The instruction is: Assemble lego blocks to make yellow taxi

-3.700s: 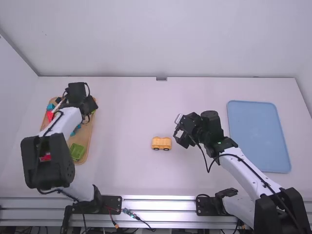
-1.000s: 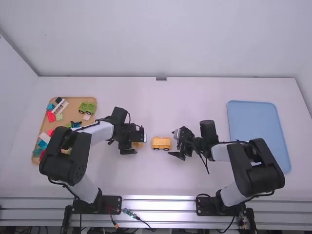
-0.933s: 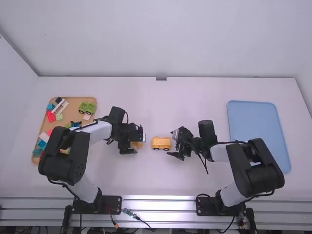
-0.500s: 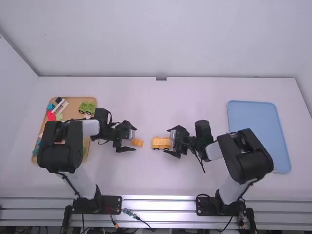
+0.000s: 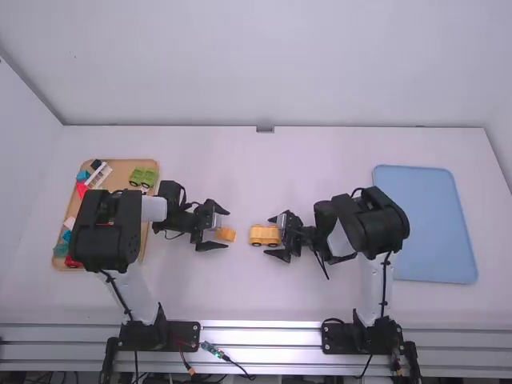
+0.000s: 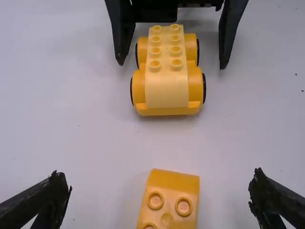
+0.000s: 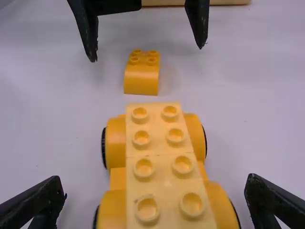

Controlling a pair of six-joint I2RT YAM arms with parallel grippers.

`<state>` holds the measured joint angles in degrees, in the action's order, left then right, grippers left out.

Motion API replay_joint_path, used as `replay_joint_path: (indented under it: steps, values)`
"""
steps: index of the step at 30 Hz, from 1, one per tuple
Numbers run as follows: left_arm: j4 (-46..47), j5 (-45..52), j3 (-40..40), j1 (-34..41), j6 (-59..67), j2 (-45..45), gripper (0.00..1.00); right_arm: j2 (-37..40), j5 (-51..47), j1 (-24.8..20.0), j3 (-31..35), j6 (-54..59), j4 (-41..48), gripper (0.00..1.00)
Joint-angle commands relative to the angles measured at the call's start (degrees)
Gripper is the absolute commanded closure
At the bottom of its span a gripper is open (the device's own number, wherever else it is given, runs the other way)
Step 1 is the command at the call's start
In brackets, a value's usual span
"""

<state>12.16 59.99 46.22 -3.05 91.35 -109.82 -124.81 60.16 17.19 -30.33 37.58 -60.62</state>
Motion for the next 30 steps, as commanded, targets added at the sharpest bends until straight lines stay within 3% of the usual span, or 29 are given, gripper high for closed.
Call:
replay_joint_path:
  steps: [1,14,21,28,30]
  values:
    - [-1.0,1.2,0.0,0.9,-1.9,-0.6,0.01,-1.7,4.4,-0.3,-2.3,-2.1,-0.2,0.01]
    - [-0.4,-7.0,-0.4,0.2,-4.8,-0.7,0.01,-1.9,2.8,0.5,-2.6,-2.7,1.0,0.01]
    - [-0.6,-4.6,-0.6,-2.0,-3.9,-0.7,0.0,-1.9,2.8,0.9,-2.7,-2.7,1.0,0.01]
    - [-2.2,-5.2,-0.9,-1.9,-4.2,-2.6,0.07,-1.9,3.0,0.8,-2.7,-2.9,1.0,0.01]
    - [-2.8,-4.9,-0.7,-1.7,-4.6,-4.0,0.13,-1.9,2.9,0.8,-2.7,-2.9,1.0,0.01]
